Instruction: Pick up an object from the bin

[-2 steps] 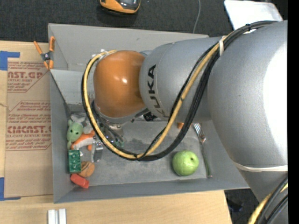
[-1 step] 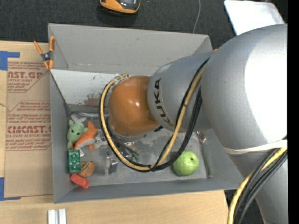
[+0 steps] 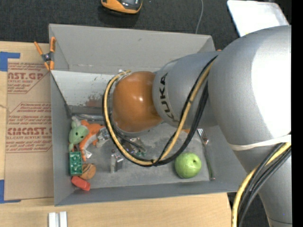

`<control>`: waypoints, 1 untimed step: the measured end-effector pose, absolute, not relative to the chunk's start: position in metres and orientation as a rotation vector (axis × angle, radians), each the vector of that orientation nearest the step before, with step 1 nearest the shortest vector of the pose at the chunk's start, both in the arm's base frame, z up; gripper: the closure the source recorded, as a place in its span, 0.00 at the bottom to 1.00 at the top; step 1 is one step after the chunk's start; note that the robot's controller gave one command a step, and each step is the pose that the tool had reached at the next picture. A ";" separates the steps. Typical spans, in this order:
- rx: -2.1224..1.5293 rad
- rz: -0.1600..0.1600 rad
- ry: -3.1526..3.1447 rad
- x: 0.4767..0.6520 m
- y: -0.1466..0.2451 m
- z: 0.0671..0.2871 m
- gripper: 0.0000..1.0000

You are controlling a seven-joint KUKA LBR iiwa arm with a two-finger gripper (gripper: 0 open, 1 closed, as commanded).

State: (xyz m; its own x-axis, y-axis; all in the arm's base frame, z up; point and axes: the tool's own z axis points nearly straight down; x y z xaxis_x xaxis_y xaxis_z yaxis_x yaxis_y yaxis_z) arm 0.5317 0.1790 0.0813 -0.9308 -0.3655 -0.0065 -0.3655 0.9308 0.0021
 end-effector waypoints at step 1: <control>-0.455 0.008 3.100 0.514 0.210 0.078 0.00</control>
Offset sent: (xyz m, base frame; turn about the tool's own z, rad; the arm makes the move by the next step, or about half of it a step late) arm -0.0156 0.0566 -0.0034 0.1948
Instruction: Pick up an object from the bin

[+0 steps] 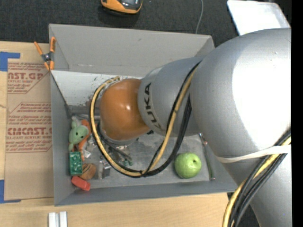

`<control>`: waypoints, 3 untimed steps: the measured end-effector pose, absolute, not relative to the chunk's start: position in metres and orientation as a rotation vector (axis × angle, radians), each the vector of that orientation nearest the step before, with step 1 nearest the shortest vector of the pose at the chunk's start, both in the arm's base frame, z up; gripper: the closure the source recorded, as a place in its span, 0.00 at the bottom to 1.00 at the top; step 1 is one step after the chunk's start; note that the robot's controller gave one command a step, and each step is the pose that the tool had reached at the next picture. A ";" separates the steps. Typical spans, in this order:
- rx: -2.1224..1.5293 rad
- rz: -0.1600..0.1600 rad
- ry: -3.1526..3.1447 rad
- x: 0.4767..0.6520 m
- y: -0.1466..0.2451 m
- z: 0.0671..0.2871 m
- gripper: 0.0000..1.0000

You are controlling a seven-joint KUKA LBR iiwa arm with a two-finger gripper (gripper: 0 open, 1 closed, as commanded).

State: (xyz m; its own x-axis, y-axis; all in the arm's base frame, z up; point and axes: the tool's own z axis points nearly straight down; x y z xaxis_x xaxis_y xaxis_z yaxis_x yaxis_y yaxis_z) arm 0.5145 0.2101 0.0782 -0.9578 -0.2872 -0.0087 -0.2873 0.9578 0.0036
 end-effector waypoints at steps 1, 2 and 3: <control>-0.281 0.009 3.112 0.516 0.237 0.078 0.00; -0.683 0.001 3.041 0.516 0.239 0.077 0.00; -0.906 -0.002 2.986 0.515 0.240 0.074 1.00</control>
Offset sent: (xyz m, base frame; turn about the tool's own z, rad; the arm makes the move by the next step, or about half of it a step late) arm -0.0054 0.0335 -0.0082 -0.3026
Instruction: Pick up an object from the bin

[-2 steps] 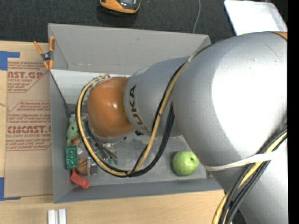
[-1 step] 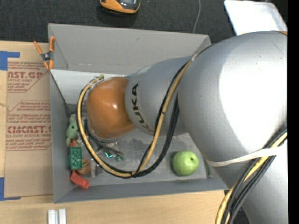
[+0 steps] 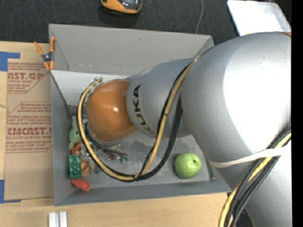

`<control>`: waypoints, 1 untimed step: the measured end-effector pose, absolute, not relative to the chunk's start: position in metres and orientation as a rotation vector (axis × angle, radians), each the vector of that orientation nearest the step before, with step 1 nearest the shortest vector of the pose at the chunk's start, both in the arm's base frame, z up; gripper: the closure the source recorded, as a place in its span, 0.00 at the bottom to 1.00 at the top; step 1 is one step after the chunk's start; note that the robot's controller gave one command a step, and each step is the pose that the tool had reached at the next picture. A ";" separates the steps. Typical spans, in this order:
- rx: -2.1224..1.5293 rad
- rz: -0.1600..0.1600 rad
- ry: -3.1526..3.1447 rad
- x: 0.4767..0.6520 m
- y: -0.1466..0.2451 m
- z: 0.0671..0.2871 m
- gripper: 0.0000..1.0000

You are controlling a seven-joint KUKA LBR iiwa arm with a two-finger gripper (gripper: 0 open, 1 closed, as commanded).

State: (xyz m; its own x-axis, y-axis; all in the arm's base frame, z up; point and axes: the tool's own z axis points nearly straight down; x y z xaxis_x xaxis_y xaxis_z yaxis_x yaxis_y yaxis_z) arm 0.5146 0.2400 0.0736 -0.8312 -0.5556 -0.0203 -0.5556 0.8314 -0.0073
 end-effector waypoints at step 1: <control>-0.905 -0.001 2.986 0.515 0.240 0.074 1.00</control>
Offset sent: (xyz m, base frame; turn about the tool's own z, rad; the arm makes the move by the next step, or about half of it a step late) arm -0.0313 -0.0106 -0.0036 -0.3853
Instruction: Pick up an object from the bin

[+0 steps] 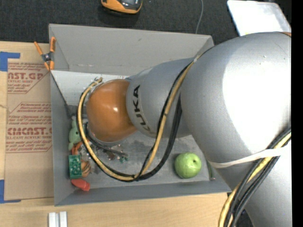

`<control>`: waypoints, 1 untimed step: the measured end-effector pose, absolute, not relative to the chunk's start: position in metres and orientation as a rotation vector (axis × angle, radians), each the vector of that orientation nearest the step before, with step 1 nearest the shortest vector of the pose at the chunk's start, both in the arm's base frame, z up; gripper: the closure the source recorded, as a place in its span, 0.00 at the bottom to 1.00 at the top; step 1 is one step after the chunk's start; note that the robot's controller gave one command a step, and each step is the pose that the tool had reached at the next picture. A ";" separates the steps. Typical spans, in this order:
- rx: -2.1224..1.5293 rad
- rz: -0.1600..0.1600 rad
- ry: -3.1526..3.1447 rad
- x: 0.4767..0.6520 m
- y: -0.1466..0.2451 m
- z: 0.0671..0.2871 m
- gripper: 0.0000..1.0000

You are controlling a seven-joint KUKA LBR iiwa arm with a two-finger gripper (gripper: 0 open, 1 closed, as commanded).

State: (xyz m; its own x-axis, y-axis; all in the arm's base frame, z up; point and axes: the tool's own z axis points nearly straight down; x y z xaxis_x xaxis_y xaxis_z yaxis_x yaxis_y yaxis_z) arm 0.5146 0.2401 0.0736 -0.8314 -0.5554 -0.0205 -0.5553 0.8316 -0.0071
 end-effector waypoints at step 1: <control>-1.241 -0.007 2.845 0.500 0.235 0.074 1.00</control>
Offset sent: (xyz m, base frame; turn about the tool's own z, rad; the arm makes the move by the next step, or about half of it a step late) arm -0.0293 -0.0053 -0.0036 -0.4190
